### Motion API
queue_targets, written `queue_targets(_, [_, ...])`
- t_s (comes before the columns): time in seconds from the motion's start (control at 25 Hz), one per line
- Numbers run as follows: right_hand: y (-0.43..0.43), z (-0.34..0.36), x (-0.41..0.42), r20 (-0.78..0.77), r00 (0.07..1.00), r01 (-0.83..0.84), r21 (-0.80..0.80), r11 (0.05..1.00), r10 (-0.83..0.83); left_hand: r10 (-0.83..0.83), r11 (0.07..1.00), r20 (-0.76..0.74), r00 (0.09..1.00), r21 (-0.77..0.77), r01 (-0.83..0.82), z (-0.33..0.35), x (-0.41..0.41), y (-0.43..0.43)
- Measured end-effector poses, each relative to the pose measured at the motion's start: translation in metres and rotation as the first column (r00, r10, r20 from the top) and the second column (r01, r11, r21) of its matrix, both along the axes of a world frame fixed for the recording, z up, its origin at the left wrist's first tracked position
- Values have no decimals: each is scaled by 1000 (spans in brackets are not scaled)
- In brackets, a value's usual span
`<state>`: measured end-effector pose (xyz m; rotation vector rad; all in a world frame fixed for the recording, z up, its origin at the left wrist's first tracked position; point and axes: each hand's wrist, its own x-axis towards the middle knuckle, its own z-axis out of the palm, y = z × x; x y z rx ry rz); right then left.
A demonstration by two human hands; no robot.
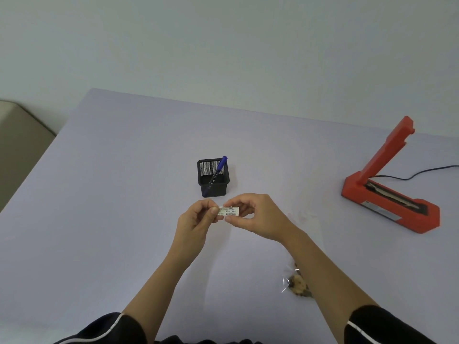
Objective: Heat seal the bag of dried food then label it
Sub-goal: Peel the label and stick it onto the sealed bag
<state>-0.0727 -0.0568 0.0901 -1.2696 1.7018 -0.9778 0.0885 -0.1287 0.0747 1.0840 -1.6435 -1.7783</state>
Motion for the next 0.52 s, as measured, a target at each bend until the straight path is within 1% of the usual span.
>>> queue_targets(0.16, [1, -5, 1, -26, 1000, -2, -1, 1000, 2, 24, 1000, 10, 1000, 9, -24, -2, 1, -1])
queue_targets(0.32, [4, -16, 2, -182, 983, -18, -123, 992, -4, 22, 1000, 11, 1000, 12, -22, 0, -1, -1])
queue_targets(0.36, [4, -19, 2, -191, 981, -1, -133, 991, -25, 27, 1000, 21, 999, 6, -27, -1, -1, -1])
queue_targets(0.4, [4, -22, 3, -170, 984, 41, -114, 993, -60, 50, 999, 38, 998, -1, -50, -2, -1, -2])
queue_targets(0.44, [4, -26, 4, -118, 987, 104, -56, 993, -110, 96, 995, 60, 994, -8, -95, -3, -1, -3])
queue_targets(0.52, [4, -37, 7, 29, 974, 216, 149, 965, -223, 237, 971, 88, 968, -5, -237, -6, 1, -6])
